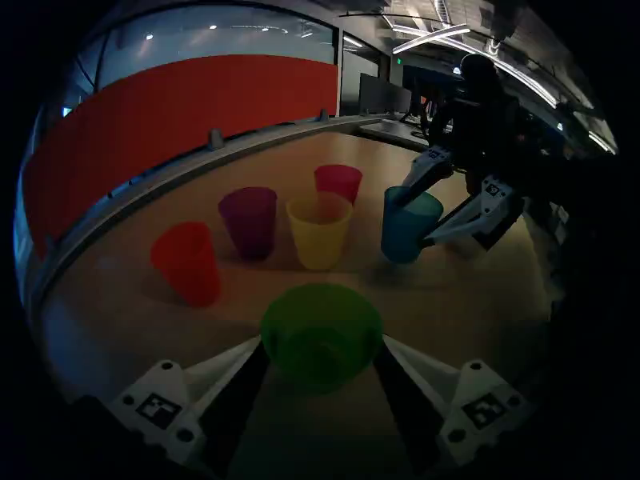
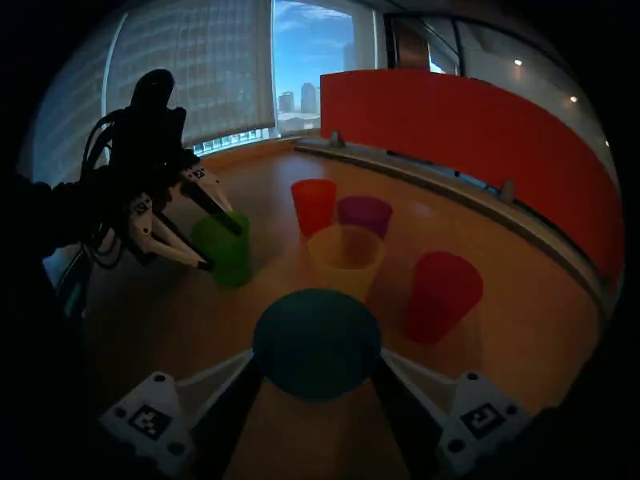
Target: Pour water
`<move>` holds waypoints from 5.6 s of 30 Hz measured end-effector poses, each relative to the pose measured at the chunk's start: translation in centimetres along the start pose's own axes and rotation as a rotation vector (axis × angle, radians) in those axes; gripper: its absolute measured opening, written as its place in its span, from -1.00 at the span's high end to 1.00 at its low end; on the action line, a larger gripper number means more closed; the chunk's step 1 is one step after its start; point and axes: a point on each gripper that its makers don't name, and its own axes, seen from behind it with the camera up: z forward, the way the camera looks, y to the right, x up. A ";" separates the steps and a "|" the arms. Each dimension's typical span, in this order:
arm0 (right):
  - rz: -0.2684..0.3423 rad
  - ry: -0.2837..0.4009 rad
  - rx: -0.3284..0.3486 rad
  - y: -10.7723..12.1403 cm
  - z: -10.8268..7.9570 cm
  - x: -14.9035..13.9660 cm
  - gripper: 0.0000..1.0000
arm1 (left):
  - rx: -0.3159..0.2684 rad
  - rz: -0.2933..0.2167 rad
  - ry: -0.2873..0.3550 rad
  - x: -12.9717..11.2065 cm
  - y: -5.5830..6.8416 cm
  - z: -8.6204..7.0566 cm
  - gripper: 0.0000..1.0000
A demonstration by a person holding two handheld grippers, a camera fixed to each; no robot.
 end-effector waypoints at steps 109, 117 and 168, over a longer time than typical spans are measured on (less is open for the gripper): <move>-0.060 0.420 0.055 -5.2 -10.8 17.5 -0.76 | 0.284 0.116 0.548 21.7 0.3 -16.9 -0.70; -0.072 0.420 0.080 -6.2 -9.8 17.5 -0.76 | 0.343 0.239 0.533 23.3 0.6 -17.6 -0.70; -0.105 0.407 0.191 -10.0 -3.0 18.1 -0.76 | 0.532 0.690 0.388 26.6 0.9 -17.7 -0.70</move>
